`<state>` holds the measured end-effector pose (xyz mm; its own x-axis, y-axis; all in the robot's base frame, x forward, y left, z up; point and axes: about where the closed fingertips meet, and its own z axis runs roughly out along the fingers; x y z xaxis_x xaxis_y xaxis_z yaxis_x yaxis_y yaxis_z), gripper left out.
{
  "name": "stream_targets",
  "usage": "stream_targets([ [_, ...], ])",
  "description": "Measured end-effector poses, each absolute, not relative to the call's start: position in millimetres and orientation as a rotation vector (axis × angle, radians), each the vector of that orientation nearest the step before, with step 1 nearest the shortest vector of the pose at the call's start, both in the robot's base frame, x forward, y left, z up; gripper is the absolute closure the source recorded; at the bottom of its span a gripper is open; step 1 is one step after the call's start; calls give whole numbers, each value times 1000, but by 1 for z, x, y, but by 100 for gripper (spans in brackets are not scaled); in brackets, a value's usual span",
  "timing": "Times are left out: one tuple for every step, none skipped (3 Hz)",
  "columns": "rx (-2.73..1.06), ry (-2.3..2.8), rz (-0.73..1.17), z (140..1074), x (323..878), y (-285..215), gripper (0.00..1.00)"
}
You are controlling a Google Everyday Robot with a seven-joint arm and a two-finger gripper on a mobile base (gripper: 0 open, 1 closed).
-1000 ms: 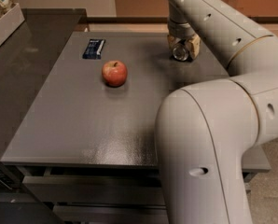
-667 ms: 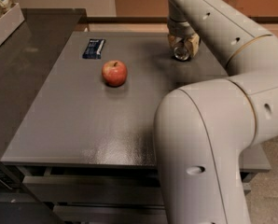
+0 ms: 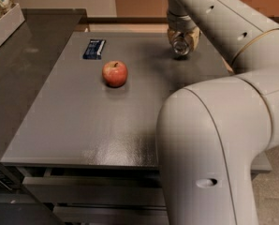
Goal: Pick pepsi can
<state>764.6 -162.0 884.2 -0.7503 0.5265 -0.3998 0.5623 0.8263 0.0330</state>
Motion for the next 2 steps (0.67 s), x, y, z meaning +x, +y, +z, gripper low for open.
stream_targets([
  [719,2599,-104,906,752,-153,100],
  [597,2595,-81,925,735,-142,100],
])
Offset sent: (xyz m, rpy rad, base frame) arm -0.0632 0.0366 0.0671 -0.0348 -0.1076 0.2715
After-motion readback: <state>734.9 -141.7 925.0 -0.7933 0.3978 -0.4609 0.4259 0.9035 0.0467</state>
